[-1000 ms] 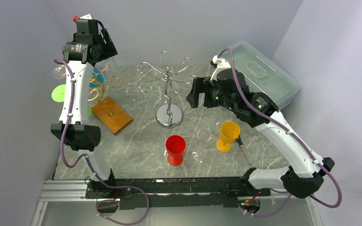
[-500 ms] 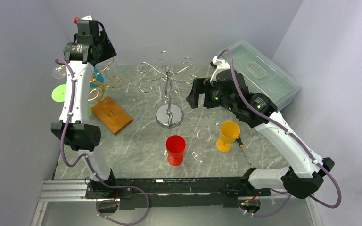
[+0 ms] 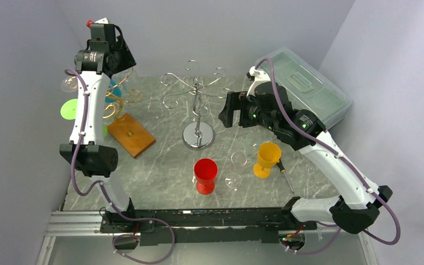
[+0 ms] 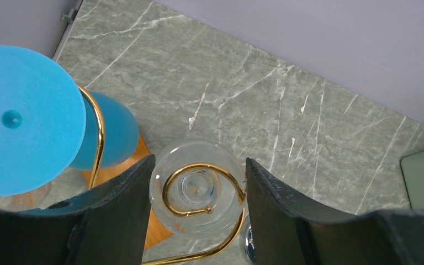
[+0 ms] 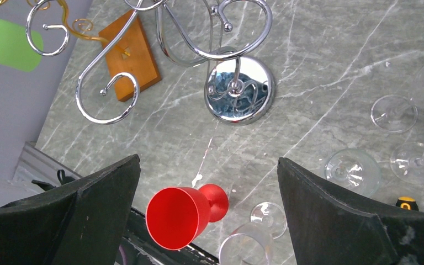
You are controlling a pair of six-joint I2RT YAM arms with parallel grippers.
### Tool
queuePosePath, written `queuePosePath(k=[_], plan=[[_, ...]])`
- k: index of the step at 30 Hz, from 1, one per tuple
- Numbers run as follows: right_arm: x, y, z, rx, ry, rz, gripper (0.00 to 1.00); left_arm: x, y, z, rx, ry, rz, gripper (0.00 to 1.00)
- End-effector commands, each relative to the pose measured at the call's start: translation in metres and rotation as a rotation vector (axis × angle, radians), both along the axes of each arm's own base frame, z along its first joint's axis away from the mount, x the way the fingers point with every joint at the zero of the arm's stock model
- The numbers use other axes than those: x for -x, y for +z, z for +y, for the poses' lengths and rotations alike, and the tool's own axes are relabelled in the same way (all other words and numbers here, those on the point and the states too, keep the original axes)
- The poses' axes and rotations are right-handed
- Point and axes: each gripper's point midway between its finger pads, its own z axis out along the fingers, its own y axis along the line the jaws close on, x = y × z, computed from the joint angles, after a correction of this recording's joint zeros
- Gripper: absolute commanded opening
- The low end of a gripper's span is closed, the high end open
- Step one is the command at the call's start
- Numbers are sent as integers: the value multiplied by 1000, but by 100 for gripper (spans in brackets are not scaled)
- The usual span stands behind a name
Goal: Take the wine glass off the wine glass rack
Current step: Pick up the wine glass from the wine rack.
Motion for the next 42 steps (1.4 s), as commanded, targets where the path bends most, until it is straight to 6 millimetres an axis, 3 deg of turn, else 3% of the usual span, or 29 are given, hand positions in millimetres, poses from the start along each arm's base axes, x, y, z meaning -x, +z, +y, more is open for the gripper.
queuePosePath(k=[1,27,42], plan=[[-1,17,0,-53,-2,-47,97,5,44,-5,15,-33,-122,32],[0,15,5,-71,8,-33,97,16,58,-22,20,-116,-153,29],[-1,14,5,-69,6,-29,98,8,57,-30,9,-160,-156,29]])
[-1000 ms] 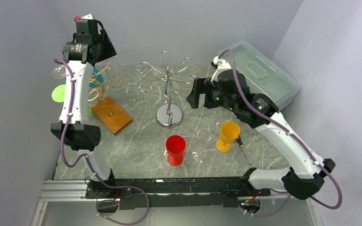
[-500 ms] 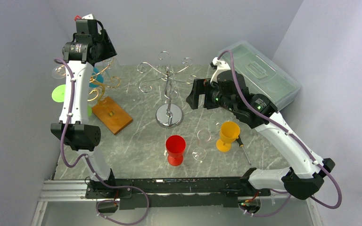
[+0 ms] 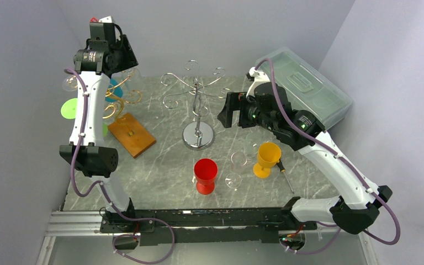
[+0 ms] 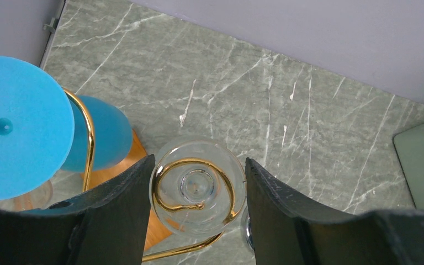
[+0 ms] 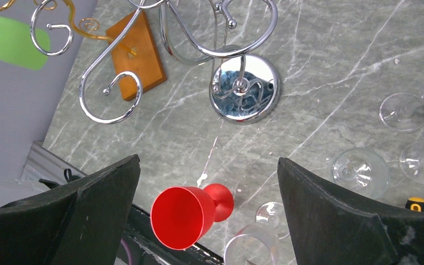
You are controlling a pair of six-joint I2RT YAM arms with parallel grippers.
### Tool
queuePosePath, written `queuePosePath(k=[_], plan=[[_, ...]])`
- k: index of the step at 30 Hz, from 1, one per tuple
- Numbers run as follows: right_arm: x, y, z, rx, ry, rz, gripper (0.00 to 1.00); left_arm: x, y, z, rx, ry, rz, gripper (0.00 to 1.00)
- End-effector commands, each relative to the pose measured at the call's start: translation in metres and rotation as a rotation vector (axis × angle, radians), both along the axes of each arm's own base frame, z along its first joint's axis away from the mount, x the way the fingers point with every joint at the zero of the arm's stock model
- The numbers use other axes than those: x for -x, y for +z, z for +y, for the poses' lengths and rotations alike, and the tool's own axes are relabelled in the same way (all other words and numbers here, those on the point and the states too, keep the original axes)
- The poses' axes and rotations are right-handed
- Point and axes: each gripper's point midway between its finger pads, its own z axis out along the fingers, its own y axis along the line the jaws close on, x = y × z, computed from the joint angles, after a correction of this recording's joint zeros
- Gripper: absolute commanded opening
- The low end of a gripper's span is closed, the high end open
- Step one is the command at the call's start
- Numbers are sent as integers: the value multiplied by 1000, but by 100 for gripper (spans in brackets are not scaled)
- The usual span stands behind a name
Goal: Take the wine glass off the wine glass rack
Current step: Pick up the wine glass from the wine rack.
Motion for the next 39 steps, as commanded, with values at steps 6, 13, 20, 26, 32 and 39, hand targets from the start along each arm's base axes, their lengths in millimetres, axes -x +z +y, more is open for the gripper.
queuePosePath(k=[6,13,20,26,32,39], plan=[[-1,15,2,-49,3,-42,97,3,53,-10,-4,-43,-172,29],[-1,13,1,-48,3,-39,97,6,65,-2,-36,-10,-208,29],[0,13,2,-51,3,-38,97,9,64,-3,-37,-19,-200,29],[0,11,3,-54,6,-33,97,14,64,-13,-22,-62,-197,29],[0,10,4,-60,7,-28,97,19,63,-22,-25,-94,-185,28],[1,8,4,-60,10,-23,97,32,62,-16,-27,-49,-174,28]])
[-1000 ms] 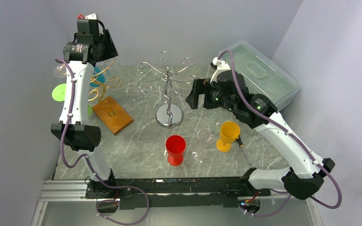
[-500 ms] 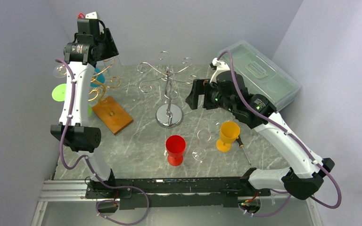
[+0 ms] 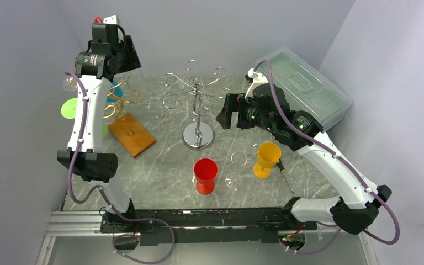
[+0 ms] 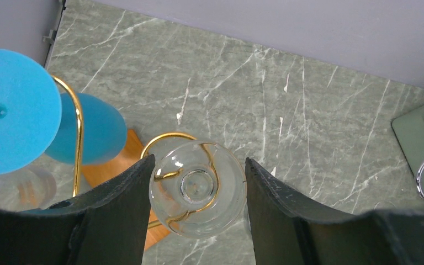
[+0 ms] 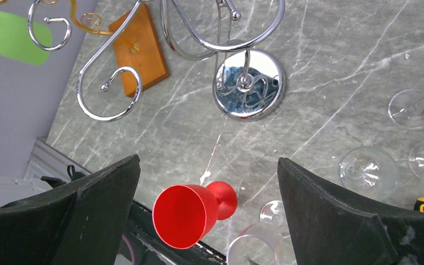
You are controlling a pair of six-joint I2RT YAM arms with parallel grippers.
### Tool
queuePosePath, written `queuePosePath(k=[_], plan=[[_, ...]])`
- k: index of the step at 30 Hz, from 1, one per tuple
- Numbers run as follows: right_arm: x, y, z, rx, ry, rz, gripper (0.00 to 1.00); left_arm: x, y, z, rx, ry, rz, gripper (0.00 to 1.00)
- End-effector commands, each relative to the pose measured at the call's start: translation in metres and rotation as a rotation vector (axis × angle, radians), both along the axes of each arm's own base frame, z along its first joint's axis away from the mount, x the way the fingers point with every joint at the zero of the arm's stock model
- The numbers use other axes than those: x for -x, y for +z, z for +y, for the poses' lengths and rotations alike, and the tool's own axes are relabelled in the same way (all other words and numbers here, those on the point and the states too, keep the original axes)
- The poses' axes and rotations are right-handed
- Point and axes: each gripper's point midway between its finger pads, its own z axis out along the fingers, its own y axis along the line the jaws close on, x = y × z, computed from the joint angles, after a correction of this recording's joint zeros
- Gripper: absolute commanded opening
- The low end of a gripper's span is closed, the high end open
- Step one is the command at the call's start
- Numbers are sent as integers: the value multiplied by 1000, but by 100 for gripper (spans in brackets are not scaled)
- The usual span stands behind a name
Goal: Take the wine glass off the wine glass rack
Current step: Pick up the wine glass from the wine rack.
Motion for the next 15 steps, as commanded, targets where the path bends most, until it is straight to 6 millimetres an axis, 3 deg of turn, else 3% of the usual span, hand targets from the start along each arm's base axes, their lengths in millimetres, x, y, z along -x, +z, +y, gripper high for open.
queuePosePath(k=[1,15], plan=[[0,14,1,-51,-1,-39,97,20,49,0,17,13,-140,28],[-1,12,4,-52,10,-35,97,38,42,12,3,79,-108,28]])
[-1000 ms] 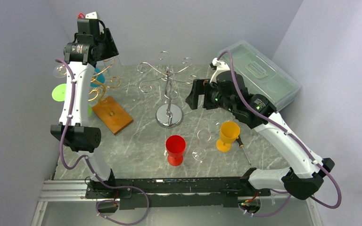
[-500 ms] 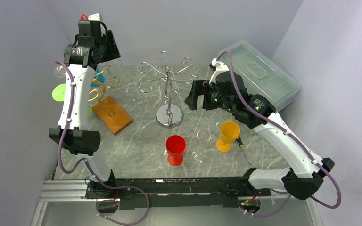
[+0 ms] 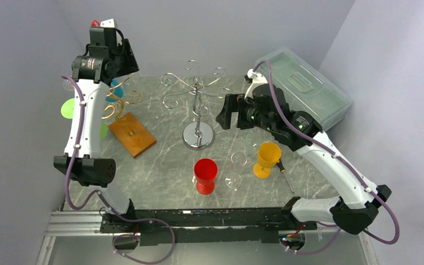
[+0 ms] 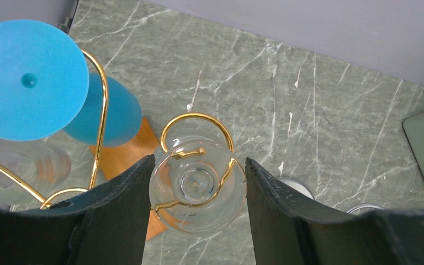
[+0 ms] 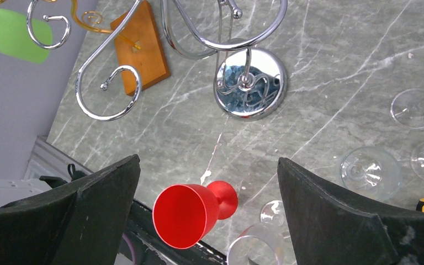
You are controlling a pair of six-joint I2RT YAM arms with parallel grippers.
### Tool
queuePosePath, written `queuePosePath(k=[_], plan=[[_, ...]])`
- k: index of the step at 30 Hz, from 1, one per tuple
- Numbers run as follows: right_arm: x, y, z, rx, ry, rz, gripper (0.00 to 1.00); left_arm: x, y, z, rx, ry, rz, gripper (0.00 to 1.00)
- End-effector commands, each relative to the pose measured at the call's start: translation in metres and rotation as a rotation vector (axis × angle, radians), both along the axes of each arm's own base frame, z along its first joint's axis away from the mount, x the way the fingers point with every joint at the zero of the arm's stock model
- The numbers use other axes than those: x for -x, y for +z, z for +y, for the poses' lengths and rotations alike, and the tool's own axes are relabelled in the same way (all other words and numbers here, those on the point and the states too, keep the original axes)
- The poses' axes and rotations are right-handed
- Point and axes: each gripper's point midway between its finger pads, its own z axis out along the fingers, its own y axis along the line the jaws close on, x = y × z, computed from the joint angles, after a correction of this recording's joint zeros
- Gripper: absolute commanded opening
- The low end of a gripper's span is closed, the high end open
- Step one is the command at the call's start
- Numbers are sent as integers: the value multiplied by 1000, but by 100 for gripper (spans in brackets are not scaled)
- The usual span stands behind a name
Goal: Take the wine glass off the wine glass rack
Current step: Pick up the wine glass from the wine rack.
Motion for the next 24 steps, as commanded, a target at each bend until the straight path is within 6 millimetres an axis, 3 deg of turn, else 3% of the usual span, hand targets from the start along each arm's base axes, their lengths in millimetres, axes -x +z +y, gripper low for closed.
queuePosePath(k=[1,9,24], plan=[[-1,14,3,-48,4,-38,97,18,43,6,11,48,-124,28],[-2,13,3,-41,5,-38,98,19,40,22,-11,124,-116,27],[-4,11,4,-30,5,-36,98,3,30,32,-12,145,-113,27]])
